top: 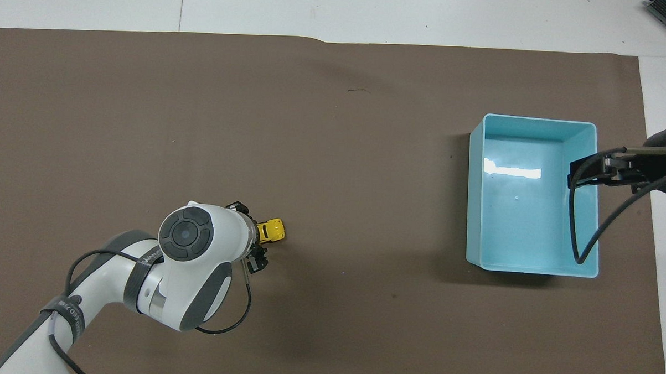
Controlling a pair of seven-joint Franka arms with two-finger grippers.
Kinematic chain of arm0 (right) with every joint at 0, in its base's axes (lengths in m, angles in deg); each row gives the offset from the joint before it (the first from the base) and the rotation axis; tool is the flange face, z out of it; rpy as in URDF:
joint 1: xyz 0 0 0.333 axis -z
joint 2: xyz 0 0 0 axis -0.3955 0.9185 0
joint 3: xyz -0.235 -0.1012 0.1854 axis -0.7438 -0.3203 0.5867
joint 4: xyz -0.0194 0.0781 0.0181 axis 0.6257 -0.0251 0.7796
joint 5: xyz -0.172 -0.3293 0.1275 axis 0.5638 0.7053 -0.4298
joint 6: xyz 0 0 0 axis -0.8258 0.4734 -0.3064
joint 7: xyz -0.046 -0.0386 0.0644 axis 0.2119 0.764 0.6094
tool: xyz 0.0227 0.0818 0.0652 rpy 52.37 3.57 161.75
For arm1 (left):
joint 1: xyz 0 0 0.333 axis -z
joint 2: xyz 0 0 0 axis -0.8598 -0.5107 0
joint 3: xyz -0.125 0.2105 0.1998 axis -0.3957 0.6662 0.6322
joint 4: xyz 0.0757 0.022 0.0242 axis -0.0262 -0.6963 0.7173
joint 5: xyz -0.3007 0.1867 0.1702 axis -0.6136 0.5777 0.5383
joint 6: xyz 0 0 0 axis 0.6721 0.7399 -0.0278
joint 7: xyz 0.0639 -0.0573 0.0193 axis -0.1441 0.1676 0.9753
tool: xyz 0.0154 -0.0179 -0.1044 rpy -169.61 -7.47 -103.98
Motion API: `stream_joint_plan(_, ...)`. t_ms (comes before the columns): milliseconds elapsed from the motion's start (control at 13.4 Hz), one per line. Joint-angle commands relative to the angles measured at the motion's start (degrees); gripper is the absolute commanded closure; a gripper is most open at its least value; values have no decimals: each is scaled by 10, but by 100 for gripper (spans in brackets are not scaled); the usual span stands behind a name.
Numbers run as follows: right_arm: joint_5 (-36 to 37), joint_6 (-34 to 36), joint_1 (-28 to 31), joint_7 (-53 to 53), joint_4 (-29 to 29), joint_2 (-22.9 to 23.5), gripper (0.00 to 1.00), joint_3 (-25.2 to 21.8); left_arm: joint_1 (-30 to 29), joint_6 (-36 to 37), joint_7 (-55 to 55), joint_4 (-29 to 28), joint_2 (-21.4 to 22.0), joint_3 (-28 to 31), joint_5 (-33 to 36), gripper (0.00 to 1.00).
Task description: Wind up and store yellow beetle car
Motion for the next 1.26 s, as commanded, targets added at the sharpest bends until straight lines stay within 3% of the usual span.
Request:
stream_joint_plan(0,-10,2,7,-11,-2,-6,0,2,12,-14,-3,-17,7,9,-8,82)
stream_joint_plan(149,-10,1,7,-11,-2,-6,0,2,11,-13,-6,-21,8,10,-8,88)
stream_joint_plan(446,-10,1,7,-11,-2,-6,0,2,2,-10,-36,-46,20,11,-8,88)
stream_joint_plan(1190,-10,1,7,-11,-2,-6,0,2,-132,-8,-159,-94,39,12,-6,85)
